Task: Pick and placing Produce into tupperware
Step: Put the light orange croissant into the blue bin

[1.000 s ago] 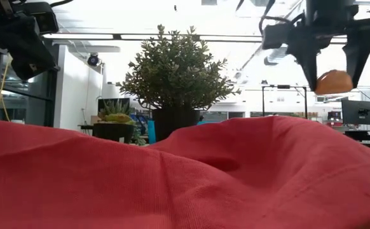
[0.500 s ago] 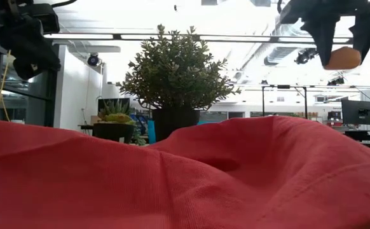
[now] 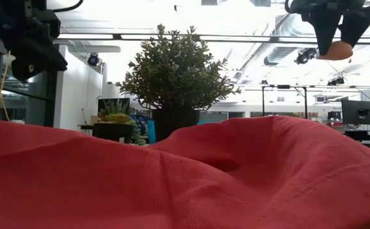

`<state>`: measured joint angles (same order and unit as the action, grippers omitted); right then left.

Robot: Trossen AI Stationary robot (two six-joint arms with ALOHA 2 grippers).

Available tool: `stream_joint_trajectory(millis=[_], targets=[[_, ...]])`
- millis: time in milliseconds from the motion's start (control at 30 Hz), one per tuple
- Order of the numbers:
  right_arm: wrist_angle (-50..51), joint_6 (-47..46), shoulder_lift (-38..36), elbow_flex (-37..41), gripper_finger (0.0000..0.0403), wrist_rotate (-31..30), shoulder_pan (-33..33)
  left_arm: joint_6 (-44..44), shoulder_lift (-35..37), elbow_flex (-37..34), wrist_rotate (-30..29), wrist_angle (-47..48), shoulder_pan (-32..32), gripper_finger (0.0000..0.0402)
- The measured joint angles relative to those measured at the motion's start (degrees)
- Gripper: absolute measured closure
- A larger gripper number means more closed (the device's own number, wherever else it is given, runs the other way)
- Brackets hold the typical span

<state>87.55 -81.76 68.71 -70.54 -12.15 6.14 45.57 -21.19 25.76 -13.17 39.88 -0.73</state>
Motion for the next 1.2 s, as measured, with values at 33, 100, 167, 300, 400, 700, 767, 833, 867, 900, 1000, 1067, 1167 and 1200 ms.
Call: stream_joint_trajectory(millis=[33, 100, 167, 300, 400, 700, 767, 833, 867, 900, 1000, 1067, 1167, 1200], targets=[[0.1, 2.4, -0.8, 0.0, 0.0210, -0.1, -1.2, 1.0, 0.0, 0.0, 0.0, 0.0, 0.0, 0.0362], [0.1, 7.6, -2.3, 0.0, 0.0210, -0.1, -3.6, 2.9, 0.0, 0.0, 0.0, 0.0, 0.0, 0.0362], [0.1, 12.4, -3.7, 0.0, 0.0210, -0.1, -6.1, 4.4, 0.0, 0.0, 0.0, 0.0, 0.0, 0.0362], [0.1, 22.8, -5.7, 0.0, 0.0210, 0.2, -11.3, 7.4, 0.0, 0.0, 0.0, 0.0, 0.0, 0.0362], [0.1, 30.6, -6.4, 0.0, 0.0210, 1.4, -15.6, 10.1, 0.0, 0.0, 0.6, 0.0, 0.0, 0.0362], [-2.5, 50.4, -6.4, 0.0, 0.0210, 3.6, -29.2, 15.4, 0.0, 0.0, 2.2, -4.1, 0.0, 0.0362], [-4.2, 53.8, -6.4, 0.0, 0.0210, 4.4, -32.3, 15.2, 0.0, 0.0, 2.0, -5.6, 0.0, 0.0362], [-6.1, 56.8, -6.4, 0.0, 0.0210, 5.4, -35.4, 14.6, 0.0, 0.0, 1.5, -6.9, 0.0, 0.0362], [-6.8, 58.2, -6.4, 0.0, 0.0210, 6.0, -37.0, 14.4, 0.0, 0.0, 1.2, -7.2, 0.0, 0.0362], [-7.6, 59.7, -6.4, 0.0, 0.0210, 7.0, -38.6, 14.3, 0.0, 0.0, 0.9, -7.3, 0.0, 0.0362], [-9.0, 64.3, -5.6, 0.0, 0.0210, 9.4, -43.3, 14.3, 0.0, 0.0, -0.2, -7.3, 0.0, 0.0362], [-9.2, 68.0, -4.4, 0.0, 0.0210, 10.7, -46.3, 14.3, 0.0, 0.0, -0.8, -7.3, 0.0, 0.0362], [-9.3, 72.6, -1.4, 0.0, 0.0210, 12.4, -50.0, 14.3, 0.0, 0.0, -1.5, -7.3, 0.0, 0.0362], [-9.6, 73.8, -0.4, 0.0, 0.0210, 12.8, -51.0, 14.3, 0.0, 0.0, -1.5, -7.3, 0.0, 0.0362]])
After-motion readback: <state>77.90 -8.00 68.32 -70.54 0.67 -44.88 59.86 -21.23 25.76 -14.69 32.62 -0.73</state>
